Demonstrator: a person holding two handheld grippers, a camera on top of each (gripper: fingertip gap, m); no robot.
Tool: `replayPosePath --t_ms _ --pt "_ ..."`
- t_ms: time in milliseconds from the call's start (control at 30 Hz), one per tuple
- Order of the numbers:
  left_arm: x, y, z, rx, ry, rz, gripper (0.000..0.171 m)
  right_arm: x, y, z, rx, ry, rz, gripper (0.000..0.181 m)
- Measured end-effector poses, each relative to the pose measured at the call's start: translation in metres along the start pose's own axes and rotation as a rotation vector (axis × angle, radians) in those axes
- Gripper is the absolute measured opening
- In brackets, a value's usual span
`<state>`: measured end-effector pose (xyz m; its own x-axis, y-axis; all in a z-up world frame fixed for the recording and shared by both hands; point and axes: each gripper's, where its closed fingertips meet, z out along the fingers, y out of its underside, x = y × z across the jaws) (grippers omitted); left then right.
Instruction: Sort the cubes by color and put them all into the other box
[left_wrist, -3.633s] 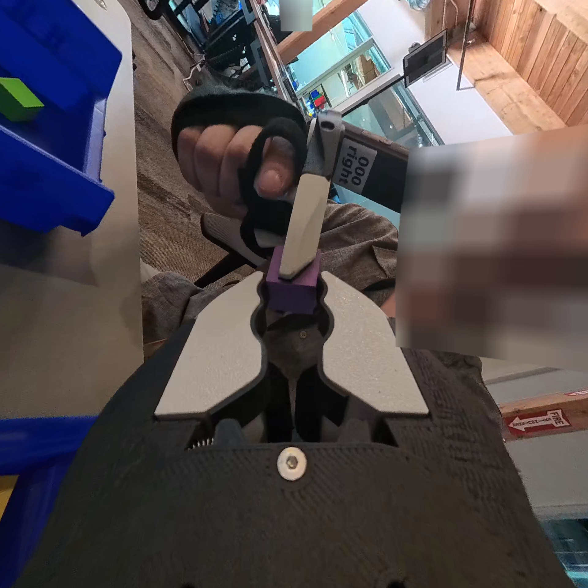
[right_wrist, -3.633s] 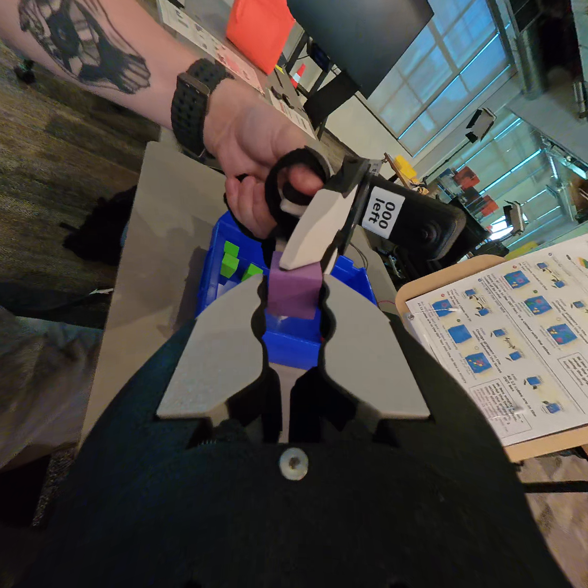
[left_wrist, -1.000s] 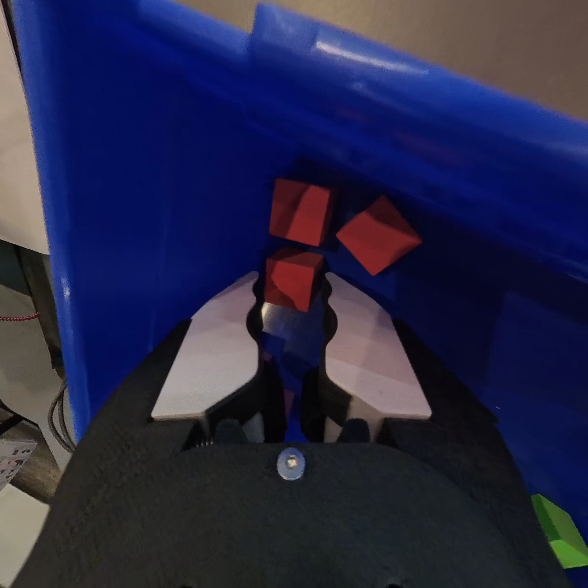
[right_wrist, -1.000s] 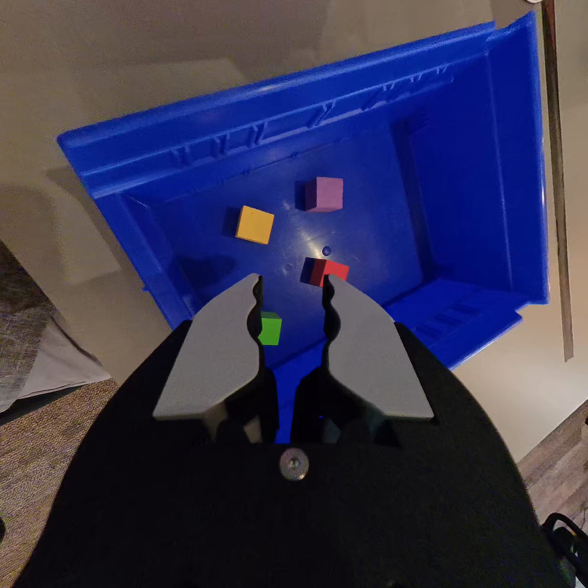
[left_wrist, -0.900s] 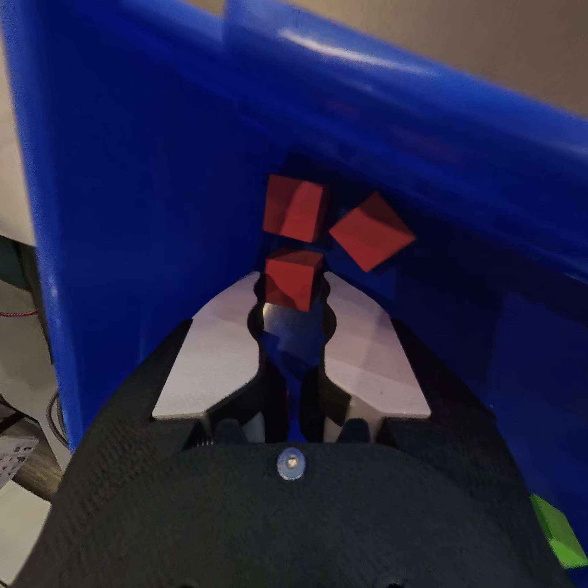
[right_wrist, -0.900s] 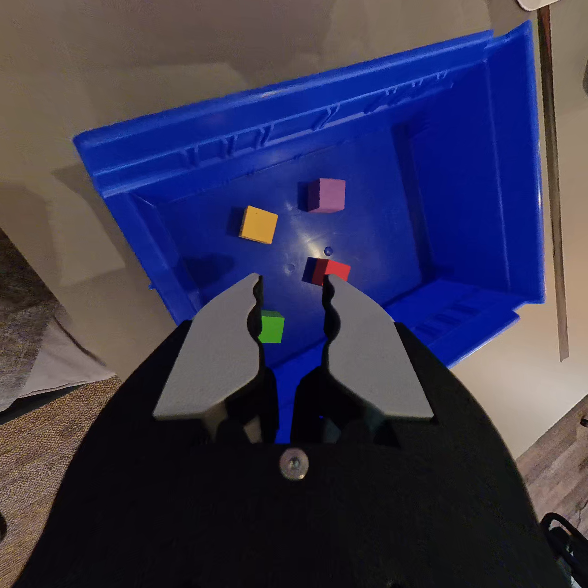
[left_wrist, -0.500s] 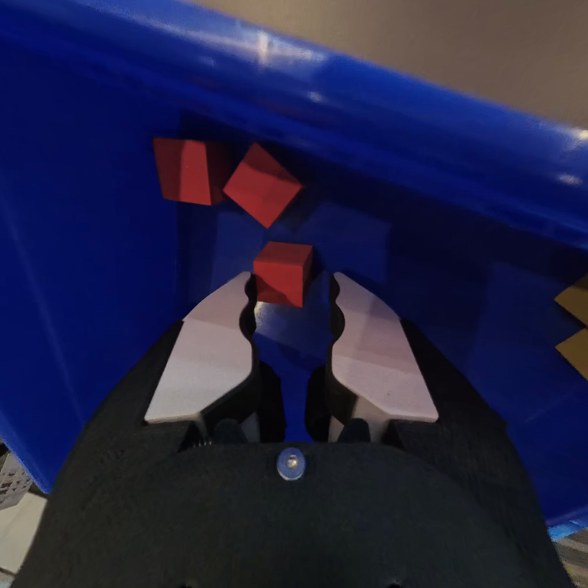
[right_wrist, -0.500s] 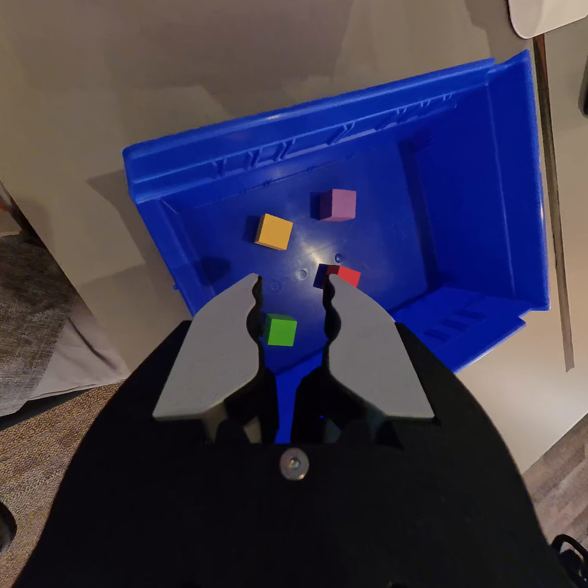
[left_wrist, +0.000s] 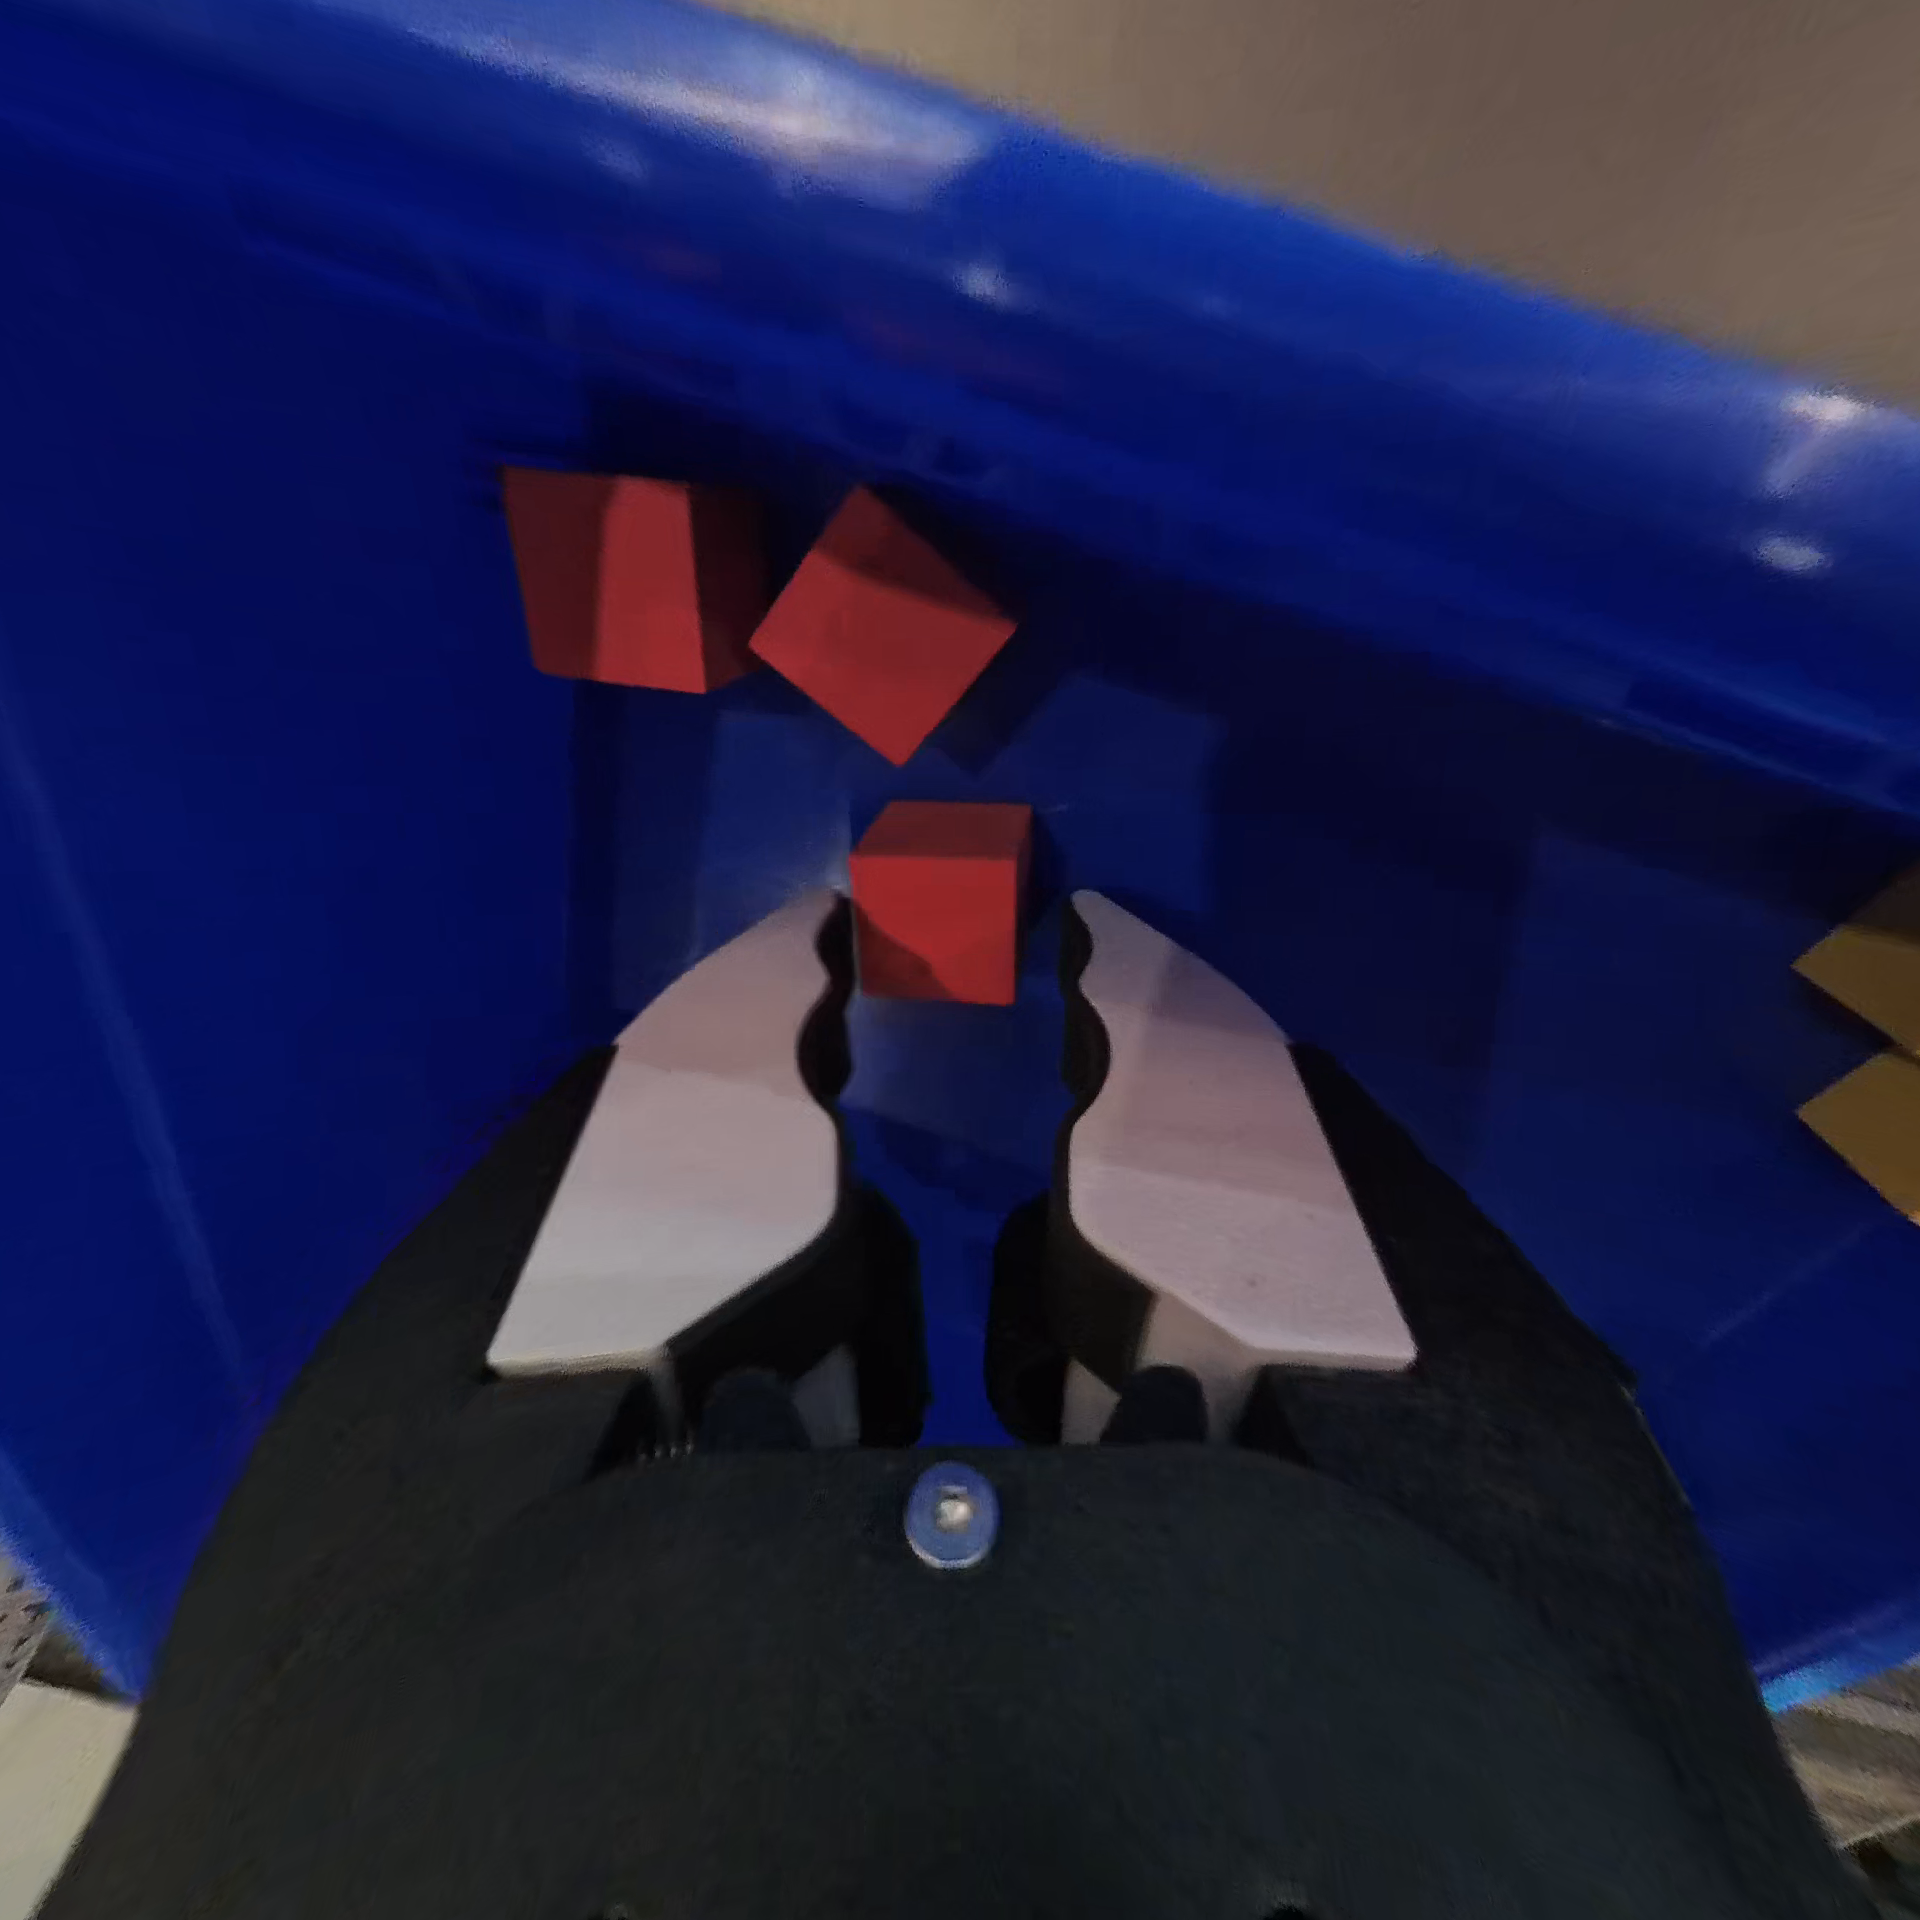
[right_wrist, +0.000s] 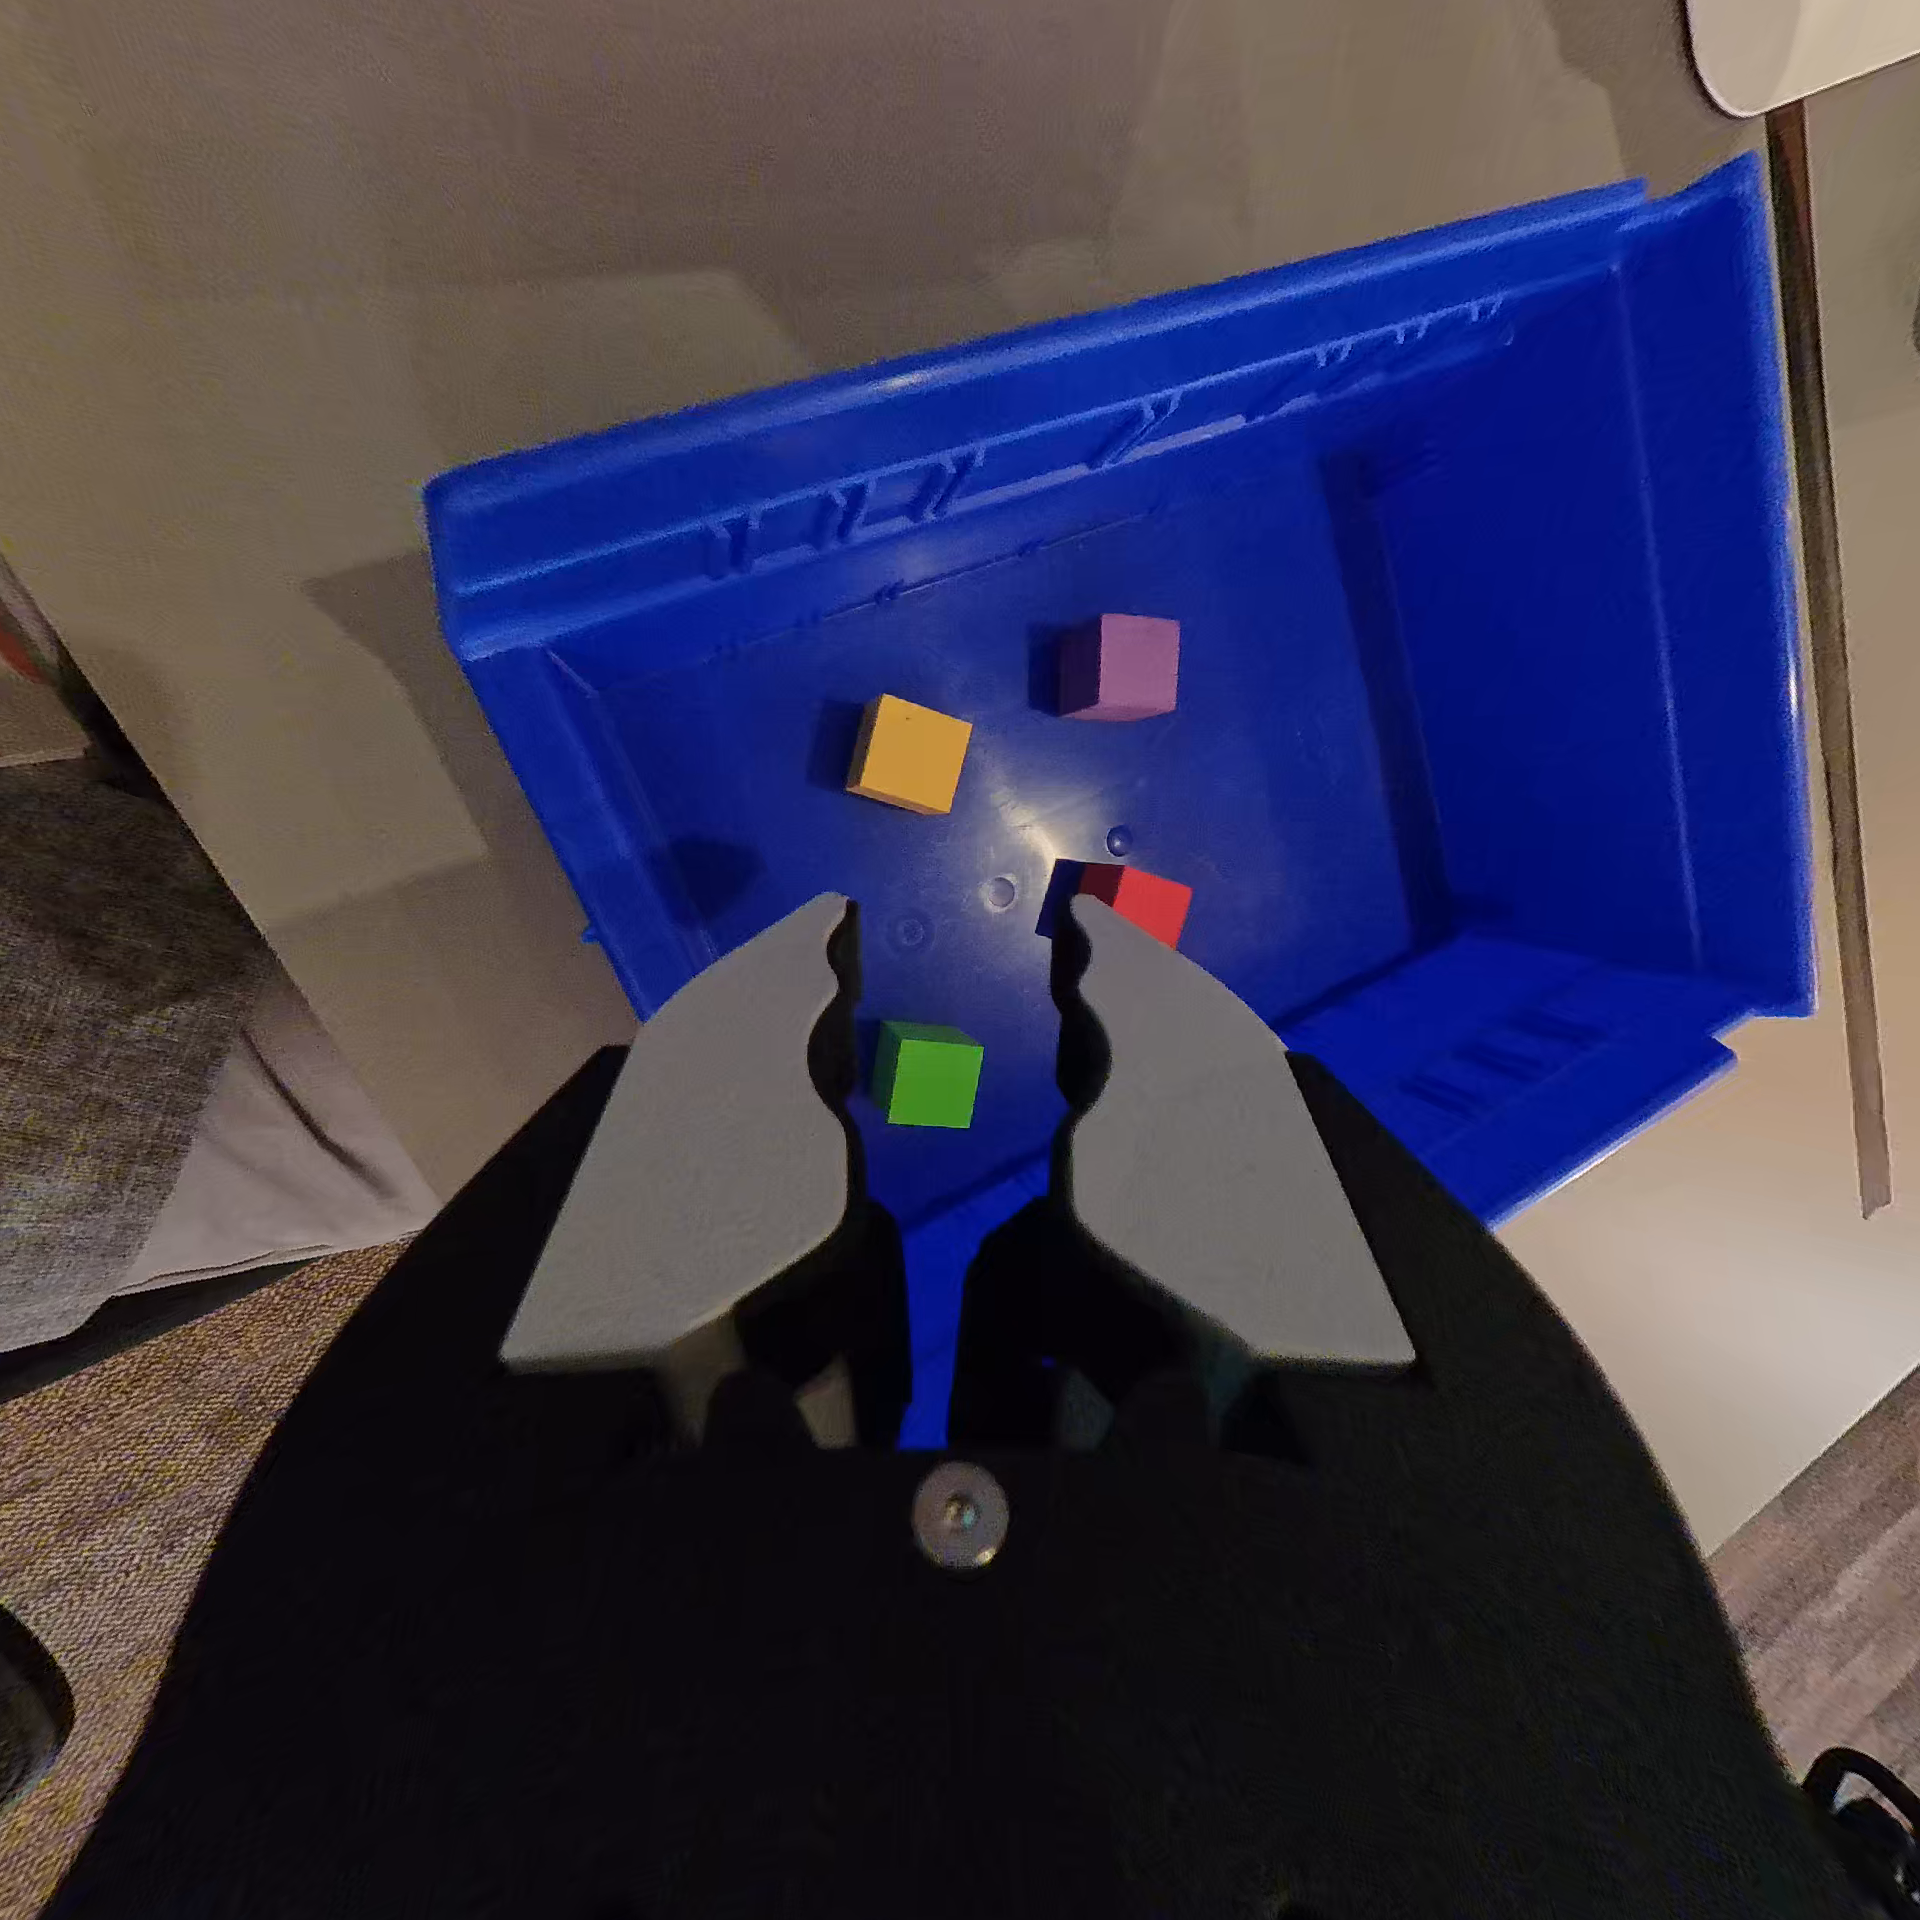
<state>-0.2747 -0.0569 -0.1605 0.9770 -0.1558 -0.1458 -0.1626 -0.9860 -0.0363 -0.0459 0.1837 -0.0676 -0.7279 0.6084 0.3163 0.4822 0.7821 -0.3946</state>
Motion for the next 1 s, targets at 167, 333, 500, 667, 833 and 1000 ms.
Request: replayPosePath --t_ms 167,333,500,667,833,1000 --pt "0.008 0.002 -0.002 0.005 0.081 -0.035 0.031 -0.002 -0.001 -0.001 0.001 0.003 -0.006 0.035" --pt "0.018 -0.009 -0.029 0.175 0.148 -0.176 0.030 -0.006 -0.010 -0.007 0.051 0.015 -0.022 0.032" --pt "0.047 -0.033 -0.102 0.598 0.444 -0.418 0.031 -0.021 -0.051 -0.006 0.242 0.028 -0.092 0.037" --pt "0.085 -0.049 -0.193 1.018 0.834 -0.602 0.029 -0.037 -0.129 -0.019 0.575 0.085 -0.137 0.053" --pt "0.130 -0.060 -0.238 1.212 1.118 -0.643 0.030 -0.049 -0.202 -0.057 0.875 0.170 -0.167 0.051" --pt "0.169 -0.074 -0.252 1.243 1.212 -0.566 0.030 -0.065 -0.231 -0.065 0.916 0.129 -0.212 0.048"
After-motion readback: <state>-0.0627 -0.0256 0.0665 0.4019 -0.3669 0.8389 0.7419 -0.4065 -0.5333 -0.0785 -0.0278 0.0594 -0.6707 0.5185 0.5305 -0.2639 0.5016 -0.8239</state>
